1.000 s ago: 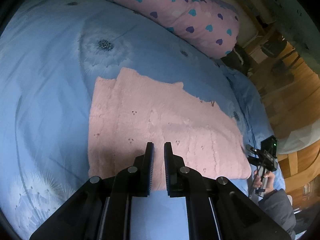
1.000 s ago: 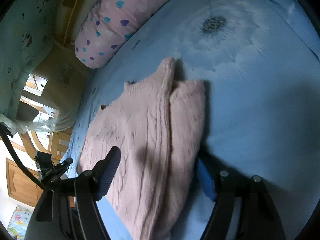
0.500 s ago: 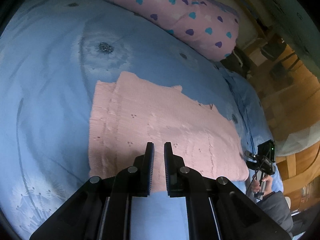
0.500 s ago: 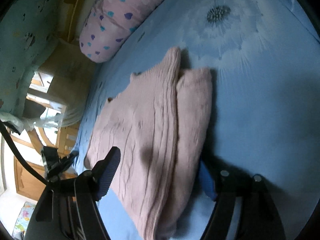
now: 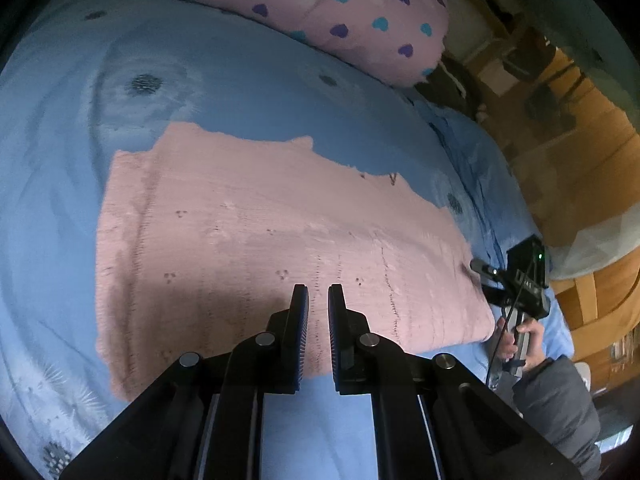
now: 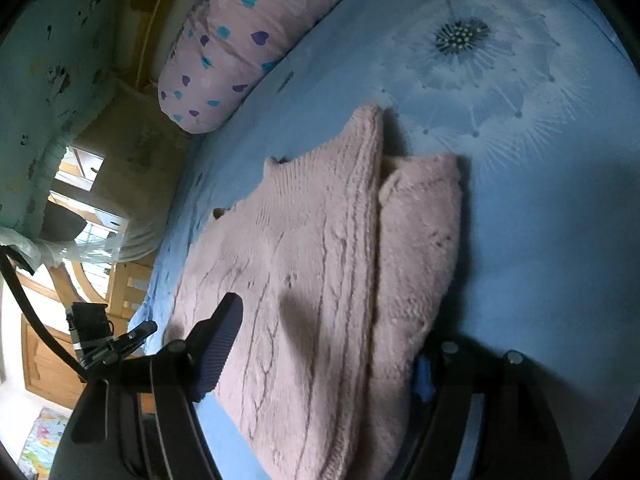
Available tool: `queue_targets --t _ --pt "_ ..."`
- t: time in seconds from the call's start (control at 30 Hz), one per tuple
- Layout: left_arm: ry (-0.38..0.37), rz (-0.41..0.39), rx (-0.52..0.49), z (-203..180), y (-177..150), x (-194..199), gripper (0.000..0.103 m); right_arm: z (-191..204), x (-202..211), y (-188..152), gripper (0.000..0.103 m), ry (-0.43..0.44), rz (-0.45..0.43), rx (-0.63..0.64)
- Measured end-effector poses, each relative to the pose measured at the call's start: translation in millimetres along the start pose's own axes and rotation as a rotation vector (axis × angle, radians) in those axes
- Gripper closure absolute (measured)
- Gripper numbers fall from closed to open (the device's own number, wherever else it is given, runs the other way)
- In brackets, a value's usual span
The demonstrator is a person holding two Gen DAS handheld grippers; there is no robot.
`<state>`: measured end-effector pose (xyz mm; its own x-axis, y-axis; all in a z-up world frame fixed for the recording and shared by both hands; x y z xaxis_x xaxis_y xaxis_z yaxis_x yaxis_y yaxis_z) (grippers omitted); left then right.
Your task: Fold small clothes
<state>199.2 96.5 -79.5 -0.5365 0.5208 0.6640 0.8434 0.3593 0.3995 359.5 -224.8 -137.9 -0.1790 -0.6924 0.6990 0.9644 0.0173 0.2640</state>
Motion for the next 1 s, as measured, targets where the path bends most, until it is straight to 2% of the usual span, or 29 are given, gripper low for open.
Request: queue_targets --t 0.07,0.1,0.17,0.23,0.3,0.4,0.47,0.57,0.63,0.73,0.77,0.8,0.9,1.0 --pt "-0.001 0.014 0.001 -1.5 -1.1 -5.8 0.101 -2.1 0.8 -1.6 0.042 -0.022 0.002 0.009" --pt "-0.004 0.021 0.002 -2.7 -1.7 -8.6 0.101 -7.8 0.0 -2.4 0.087 -0.070 0.005 0.005" --pt "-0.009 0.028 -0.002 -6.6 -2.6 -12.3 0.101 -12.2 -2.6 -6.4 0.086 -0.069 0.021 -0.019" --pt "-0.017 0.031 -0.012 -13.2 -1.3 -16.2 0.101 -8.2 1.0 -3.6 0.086 -0.112 0.005 0.018" --pt "-0.042 0.027 -0.013 -22.6 1.2 -21.9 0.101 6.4 13.9 5.4 0.086 -0.149 -0.056 0.073" --pt "-0.105 0.023 -0.029 -44.2 6.7 -37.1 0.101 29.4 29.2 16.3 0.086 -0.091 -0.094 0.060" --pt "-0.138 0.022 -0.054 -62.3 11.8 -51.7 0.101 44.3 35.1 20.8 0.086 -0.080 -0.108 0.061" --pt "-0.187 0.026 -0.036 -80.3 14.2 -72.1 0.101 54.0 36.9 21.8 0.086 -0.076 -0.101 0.049" --pt "-0.157 0.047 -0.044 -80.6 10.4 -89.2 0.101 56.3 35.1 20.5 0.086 -0.086 -0.088 0.042" --pt "-0.070 0.170 0.002 -58.6 -10.6 -133.2 0.103 58.2 31.3 18.9 0.086 -0.085 -0.068 0.019" --pt "-0.090 0.176 0.032 -53.6 -14.6 -141.4 0.103 59.7 31.6 18.6 0.086 -0.084 -0.059 0.005" --pt "-0.119 0.147 0.051 -52.0 -12.9 -141.5 0.103 61.4 32.0 17.6 0.086 -0.078 -0.054 0.000" --pt "-0.128 0.156 0.052 -57.4 -8.8 -129.2 0.103 77.6 35.6 15.3 0.086 -0.078 -0.036 0.001" --pt "-0.170 0.117 0.049 -65.1 4.4 -98.3 0.103 99.7 36.5 14.5 0.086 -0.067 -0.014 -0.004"
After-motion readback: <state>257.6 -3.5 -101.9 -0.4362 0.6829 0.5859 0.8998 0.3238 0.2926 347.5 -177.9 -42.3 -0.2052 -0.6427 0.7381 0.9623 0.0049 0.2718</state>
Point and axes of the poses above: each gripper's, at about its wrist camera, not at the fingertips, and x roughly against the way its jaws point, z to its left, y to its top, the point moved 9 cm from there along -x, roughly the way its jaws point, and after that the axes turned 9 degrees about -y, right-handed, at the moved point
